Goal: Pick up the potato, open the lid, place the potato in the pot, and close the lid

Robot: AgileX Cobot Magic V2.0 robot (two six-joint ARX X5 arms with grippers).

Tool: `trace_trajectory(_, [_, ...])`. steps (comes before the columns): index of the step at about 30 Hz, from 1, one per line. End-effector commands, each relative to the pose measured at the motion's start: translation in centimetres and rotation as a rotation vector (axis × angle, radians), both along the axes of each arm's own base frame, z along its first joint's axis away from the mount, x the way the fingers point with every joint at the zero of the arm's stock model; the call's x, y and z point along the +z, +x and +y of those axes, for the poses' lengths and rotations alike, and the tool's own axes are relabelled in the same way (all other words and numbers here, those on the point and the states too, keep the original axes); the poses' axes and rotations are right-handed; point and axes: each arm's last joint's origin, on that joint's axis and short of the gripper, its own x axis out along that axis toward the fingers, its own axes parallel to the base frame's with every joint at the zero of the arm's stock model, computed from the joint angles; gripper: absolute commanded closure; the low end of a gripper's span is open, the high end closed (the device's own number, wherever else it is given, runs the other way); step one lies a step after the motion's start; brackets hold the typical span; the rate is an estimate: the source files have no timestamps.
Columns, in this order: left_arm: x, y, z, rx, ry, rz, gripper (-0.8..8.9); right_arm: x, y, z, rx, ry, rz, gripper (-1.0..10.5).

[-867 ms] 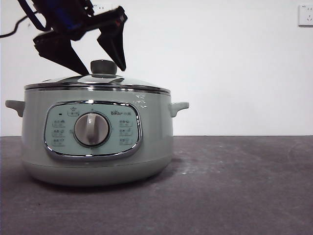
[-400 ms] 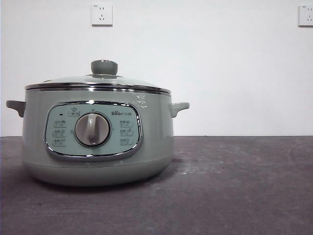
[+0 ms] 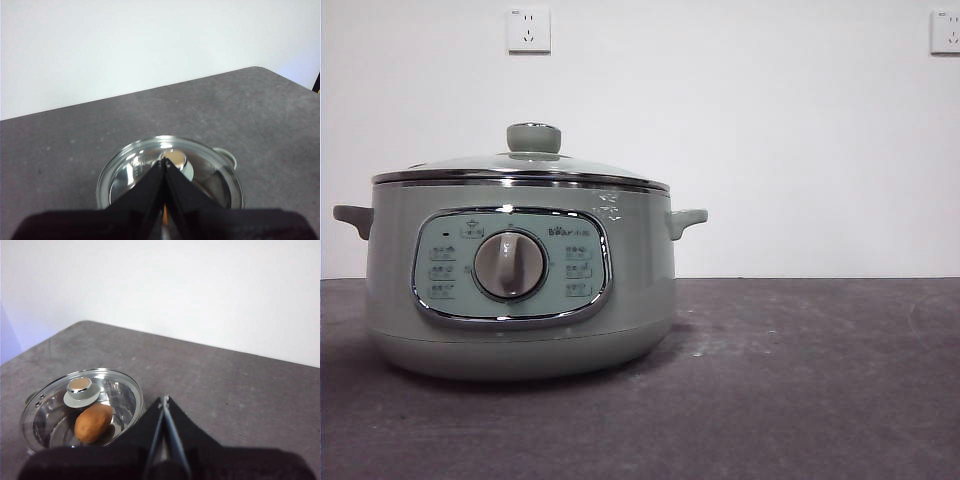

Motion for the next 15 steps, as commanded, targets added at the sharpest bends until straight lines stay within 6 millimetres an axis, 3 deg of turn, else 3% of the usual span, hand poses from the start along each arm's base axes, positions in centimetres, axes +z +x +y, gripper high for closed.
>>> trace_trajectory(1, [-1.7, -0.4, 0.3, 0.010, 0.014, -0.012, 8.22, -3.9, 0.8, 0.8, 0.003, -0.015, 0.014, 9.6])
trace_trajectory(5, [-5.2, -1.2, 0.8, 0.020, 0.018, -0.029, 8.22, -8.4, 1.5, 1.5, 0.002, 0.002, 0.029, 9.6])
trace_trajectory(9, [-8.3, -1.6, 1.0, 0.020, -0.010, -0.043, 8.22, -11.6, 2.2, 2.1, -0.012, 0.045, 0.064, 9.6])
trace_trajectory(15, [-9.4, -1.2, 0.8, 0.024, 0.006, -0.012, 8.16, -13.5, 3.5, 3.2, -0.075, -0.043, 0.123, 9.5])
